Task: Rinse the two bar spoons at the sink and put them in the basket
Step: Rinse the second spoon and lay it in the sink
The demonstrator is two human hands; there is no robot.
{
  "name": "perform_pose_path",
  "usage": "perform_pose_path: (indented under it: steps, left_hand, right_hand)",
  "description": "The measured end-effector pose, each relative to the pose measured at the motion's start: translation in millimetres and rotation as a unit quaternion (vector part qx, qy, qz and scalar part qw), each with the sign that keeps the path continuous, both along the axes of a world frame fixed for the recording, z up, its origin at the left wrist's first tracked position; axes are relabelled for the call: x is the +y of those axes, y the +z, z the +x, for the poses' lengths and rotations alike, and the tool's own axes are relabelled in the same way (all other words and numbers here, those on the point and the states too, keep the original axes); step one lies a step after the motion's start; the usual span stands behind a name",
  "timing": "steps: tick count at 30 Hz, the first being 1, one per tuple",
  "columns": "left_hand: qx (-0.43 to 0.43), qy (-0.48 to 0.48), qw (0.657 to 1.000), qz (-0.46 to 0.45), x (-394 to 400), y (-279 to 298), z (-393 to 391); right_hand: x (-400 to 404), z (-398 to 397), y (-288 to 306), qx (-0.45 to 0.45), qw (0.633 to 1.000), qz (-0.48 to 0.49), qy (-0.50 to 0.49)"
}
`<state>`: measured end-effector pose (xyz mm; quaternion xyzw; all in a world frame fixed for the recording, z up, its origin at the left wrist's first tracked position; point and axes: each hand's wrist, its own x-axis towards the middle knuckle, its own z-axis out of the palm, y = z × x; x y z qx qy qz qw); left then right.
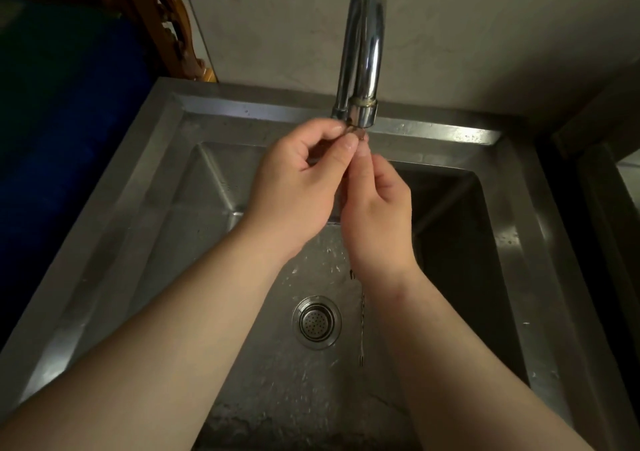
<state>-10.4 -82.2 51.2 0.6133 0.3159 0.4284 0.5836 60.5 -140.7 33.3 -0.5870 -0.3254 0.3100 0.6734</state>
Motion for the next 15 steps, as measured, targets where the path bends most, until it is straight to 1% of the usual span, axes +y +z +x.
perform_pose_path:
  steps: [4,7,9,12,15]
  left_hand:
    - [0.007,-0.009,0.999,-0.05,-3,-8,1]
    - [0.024,0.036,0.995,-0.085,-2,-17,5]
    - [0.022,0.067,0.991,-0.113,2,-20,7]
    - [-0.001,0.088,0.983,-0.161,14,-23,9]
    - [-0.024,0.085,0.974,-0.208,17,-28,10]
  right_hand:
    - [1,-3,-10,0.008,1.0,-0.018,0.003]
    - [-4,-4,-21,0.023,0.998,-0.06,0.027]
    - [-13,-6,-32,0.004,0.994,-0.102,0.038]
    - [-29,-7,-51,-0.028,0.985,-0.167,0.044]
    - [-33,-4,-58,-0.041,0.98,-0.195,0.026]
